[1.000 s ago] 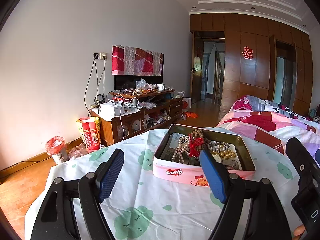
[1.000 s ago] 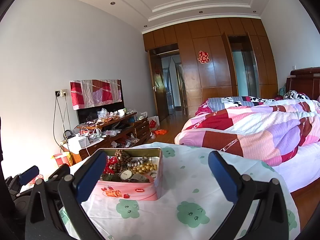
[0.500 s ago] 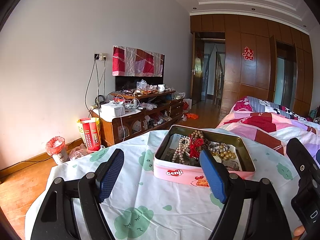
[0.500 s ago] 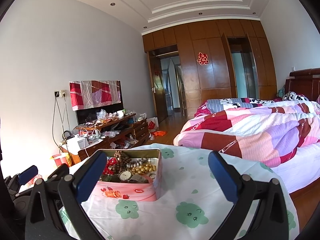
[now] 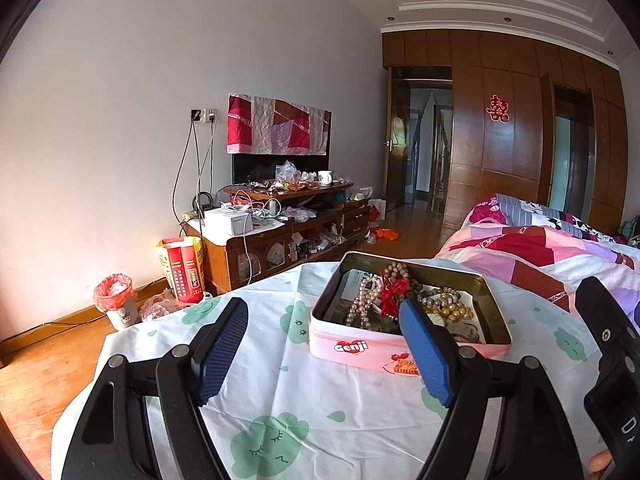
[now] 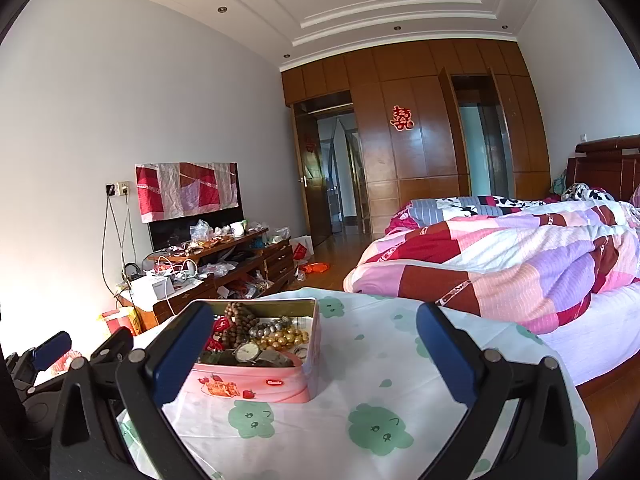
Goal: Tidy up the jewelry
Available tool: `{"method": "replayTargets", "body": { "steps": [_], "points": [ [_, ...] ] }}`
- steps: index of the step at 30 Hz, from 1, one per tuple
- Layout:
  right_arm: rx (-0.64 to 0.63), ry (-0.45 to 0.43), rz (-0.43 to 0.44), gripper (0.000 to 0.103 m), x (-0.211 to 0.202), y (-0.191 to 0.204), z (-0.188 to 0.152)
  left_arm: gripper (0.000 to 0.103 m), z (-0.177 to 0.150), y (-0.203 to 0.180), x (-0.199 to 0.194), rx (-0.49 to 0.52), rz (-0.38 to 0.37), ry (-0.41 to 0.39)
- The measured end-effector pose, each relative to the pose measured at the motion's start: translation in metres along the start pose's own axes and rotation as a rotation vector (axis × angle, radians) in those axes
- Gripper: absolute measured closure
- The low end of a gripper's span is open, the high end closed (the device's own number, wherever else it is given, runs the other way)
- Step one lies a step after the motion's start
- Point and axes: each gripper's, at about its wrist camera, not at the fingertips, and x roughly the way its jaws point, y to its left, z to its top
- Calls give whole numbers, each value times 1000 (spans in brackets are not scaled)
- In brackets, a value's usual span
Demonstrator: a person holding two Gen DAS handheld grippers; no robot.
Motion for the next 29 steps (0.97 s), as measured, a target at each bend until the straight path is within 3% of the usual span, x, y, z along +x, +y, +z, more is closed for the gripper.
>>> {"method": "replayTargets", "body": {
  "steps": [29],
  "points": [
    [3,12,-18,0,2,-7,-3,25,-1,-7,-4,27,14,-2]
  ]
}}
